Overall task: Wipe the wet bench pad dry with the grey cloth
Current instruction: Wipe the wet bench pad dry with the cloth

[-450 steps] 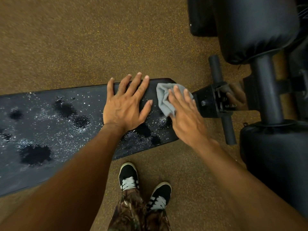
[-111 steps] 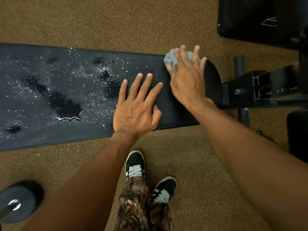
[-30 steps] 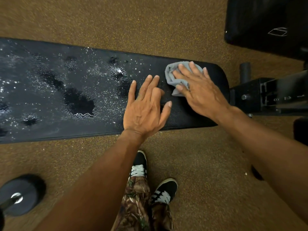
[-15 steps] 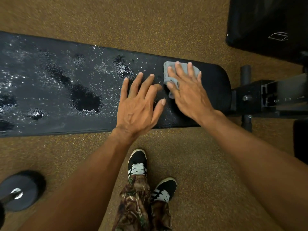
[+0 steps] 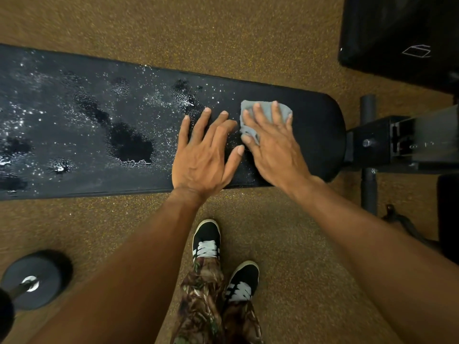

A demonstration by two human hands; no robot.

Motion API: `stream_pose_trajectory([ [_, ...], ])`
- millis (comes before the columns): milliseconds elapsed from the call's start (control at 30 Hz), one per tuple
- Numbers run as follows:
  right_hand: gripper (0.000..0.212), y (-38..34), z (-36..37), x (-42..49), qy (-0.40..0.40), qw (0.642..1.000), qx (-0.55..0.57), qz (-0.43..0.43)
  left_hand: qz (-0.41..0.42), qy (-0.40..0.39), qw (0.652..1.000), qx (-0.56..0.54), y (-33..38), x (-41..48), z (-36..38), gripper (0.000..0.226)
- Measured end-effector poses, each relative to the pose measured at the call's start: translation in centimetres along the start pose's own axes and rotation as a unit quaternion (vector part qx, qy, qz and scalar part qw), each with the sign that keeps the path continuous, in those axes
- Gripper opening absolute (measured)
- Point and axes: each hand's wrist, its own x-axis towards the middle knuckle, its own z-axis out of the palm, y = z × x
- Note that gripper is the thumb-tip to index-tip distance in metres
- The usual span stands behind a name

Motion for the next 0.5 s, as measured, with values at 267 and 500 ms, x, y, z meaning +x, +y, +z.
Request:
stream_pose_trajectory([
  [267, 0.065, 3.1, -0.6, -1.4, -0.022, 0.999, -0.011, -0.038, 0.008, -0.001, 1.0, 0.027, 0.0, 0.0, 0.1, 0.065],
  [500, 0.06, 2.7, -0.3, -3.4, -0.043, 0.994, -0.033, -0.1, 0.006, 0.009, 1.0, 0.017, -0.2, -0.1, 0.0, 0.064],
])
